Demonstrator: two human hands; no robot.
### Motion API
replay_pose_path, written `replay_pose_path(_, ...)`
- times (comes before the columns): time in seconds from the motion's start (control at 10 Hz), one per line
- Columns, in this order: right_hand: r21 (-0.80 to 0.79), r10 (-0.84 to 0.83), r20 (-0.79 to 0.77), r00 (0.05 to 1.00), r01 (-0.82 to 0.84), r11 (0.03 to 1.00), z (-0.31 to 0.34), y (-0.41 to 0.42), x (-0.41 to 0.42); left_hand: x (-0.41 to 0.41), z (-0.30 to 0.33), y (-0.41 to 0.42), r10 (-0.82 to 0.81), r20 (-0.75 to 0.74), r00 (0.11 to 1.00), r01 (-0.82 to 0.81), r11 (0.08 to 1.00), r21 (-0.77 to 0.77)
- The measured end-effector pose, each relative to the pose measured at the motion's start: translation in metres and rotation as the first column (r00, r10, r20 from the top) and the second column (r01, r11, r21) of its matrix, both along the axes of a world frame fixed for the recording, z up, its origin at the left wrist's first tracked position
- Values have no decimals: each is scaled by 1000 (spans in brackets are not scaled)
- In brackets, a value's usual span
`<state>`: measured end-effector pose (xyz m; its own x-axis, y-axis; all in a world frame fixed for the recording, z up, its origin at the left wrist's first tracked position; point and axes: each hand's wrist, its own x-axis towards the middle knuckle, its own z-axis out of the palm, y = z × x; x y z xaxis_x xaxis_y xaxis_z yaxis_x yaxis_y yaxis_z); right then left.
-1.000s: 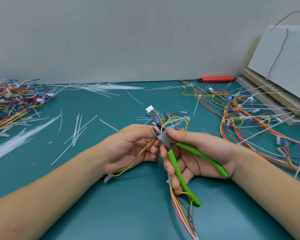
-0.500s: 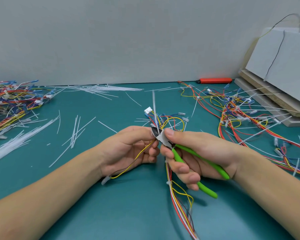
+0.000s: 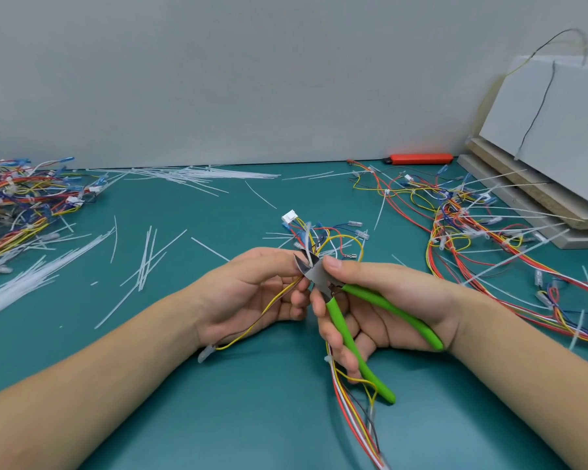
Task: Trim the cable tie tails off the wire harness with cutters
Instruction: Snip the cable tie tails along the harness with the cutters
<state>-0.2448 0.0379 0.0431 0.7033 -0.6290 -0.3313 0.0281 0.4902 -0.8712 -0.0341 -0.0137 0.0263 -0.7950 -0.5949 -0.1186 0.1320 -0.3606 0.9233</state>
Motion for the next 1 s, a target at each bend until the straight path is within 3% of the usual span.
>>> replay_pose_path(0.6, -27, -45, -6, 999, 45, 999, 4, 4, 2, 1, -1, -2, 0, -37, 999, 3, 997, 74)
replay_pose_path(1.0, 7, -3, 0, 1000, 3, 1000, -1, -1, -2, 0, 2, 0, -3, 3, 1000, 3, 1000, -7)
